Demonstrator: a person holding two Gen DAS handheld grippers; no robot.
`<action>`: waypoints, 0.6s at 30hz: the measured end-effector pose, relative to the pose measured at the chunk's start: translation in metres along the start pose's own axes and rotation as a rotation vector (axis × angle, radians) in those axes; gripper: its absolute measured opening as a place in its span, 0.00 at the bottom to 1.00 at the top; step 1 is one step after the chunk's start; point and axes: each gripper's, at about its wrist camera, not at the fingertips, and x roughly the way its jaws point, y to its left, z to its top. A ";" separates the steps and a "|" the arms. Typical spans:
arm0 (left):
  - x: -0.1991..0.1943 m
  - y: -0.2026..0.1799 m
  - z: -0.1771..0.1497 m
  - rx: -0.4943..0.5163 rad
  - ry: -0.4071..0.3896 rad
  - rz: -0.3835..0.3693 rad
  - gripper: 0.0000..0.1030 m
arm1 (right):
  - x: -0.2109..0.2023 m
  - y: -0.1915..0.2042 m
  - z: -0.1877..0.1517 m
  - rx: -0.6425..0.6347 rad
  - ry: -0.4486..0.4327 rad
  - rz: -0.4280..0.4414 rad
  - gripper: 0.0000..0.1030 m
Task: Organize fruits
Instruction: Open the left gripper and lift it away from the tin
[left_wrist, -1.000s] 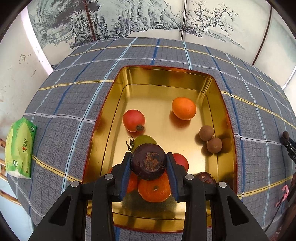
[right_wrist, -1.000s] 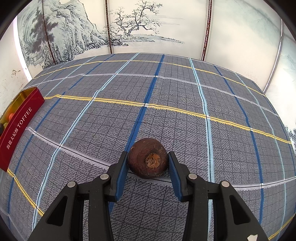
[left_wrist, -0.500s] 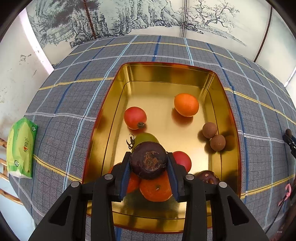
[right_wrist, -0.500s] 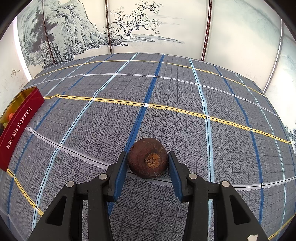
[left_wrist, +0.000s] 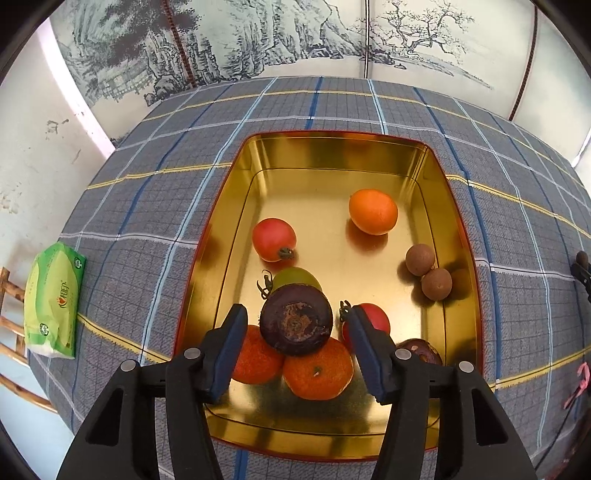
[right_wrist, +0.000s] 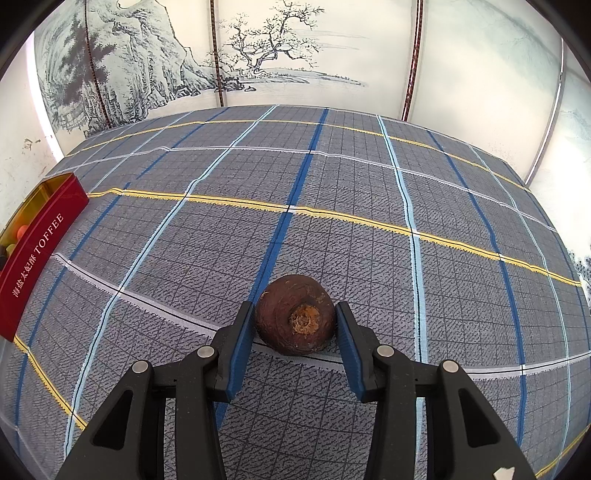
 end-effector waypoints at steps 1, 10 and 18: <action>-0.001 0.000 0.000 0.002 -0.004 -0.001 0.56 | 0.000 0.000 0.000 0.000 0.000 0.000 0.40; -0.033 -0.001 -0.006 -0.014 -0.099 -0.022 0.66 | 0.000 0.000 0.000 0.001 0.000 0.001 0.40; -0.048 -0.007 -0.024 -0.004 -0.140 -0.062 0.71 | 0.000 0.000 0.000 0.000 0.001 0.001 0.40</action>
